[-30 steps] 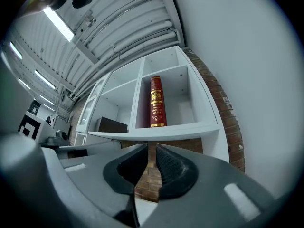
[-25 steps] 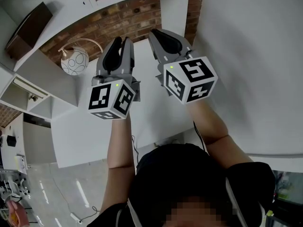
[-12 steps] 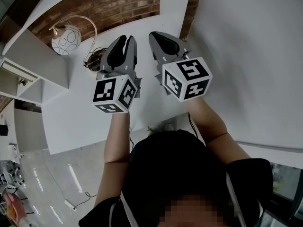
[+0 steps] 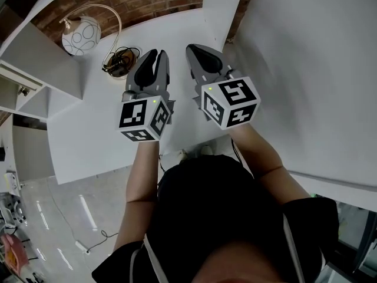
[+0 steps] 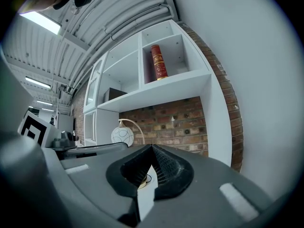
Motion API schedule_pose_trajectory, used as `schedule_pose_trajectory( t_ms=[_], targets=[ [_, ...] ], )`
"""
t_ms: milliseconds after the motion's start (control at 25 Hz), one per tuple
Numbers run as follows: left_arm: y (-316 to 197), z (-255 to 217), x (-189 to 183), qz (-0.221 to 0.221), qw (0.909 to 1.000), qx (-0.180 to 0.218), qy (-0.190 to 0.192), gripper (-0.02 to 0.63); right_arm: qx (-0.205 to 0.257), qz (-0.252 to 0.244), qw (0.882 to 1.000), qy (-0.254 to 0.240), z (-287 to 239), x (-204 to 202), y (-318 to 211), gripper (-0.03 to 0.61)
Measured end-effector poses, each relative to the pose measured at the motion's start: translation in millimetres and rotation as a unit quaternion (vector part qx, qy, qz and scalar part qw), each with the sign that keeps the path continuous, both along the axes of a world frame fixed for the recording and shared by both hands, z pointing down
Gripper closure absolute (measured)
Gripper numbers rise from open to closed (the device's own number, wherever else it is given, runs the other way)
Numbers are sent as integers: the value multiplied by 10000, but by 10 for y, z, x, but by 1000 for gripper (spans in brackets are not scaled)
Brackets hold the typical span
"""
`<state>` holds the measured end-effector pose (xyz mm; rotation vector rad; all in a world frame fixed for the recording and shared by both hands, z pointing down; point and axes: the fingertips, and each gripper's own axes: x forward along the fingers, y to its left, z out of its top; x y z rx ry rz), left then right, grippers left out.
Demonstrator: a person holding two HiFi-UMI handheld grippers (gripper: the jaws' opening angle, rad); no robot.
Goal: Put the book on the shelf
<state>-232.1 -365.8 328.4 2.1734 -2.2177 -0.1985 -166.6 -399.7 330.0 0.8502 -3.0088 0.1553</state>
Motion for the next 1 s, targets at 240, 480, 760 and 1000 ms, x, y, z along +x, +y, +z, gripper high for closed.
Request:
schedule_pose_trajectory(
  t_ms=[240, 480, 760, 1000],
  targets=[
    [60, 158, 19, -54, 9997, -145, -191, 545, -134, -47, 9998, 101, 163, -27, 93, 581],
    [88, 272, -10, -55, 9994, -311, -125, 546, -248, -74, 9994, 218, 277, -55, 141, 581],
    [120, 246, -29, -87, 9995, -278, -124, 546, -280, -109, 9994, 187, 258, -49, 168, 581],
    [114, 230, -5, -59, 9995, -276, -146, 546, -150, -127, 9996, 187, 206, -60, 190, 581]
  ],
)
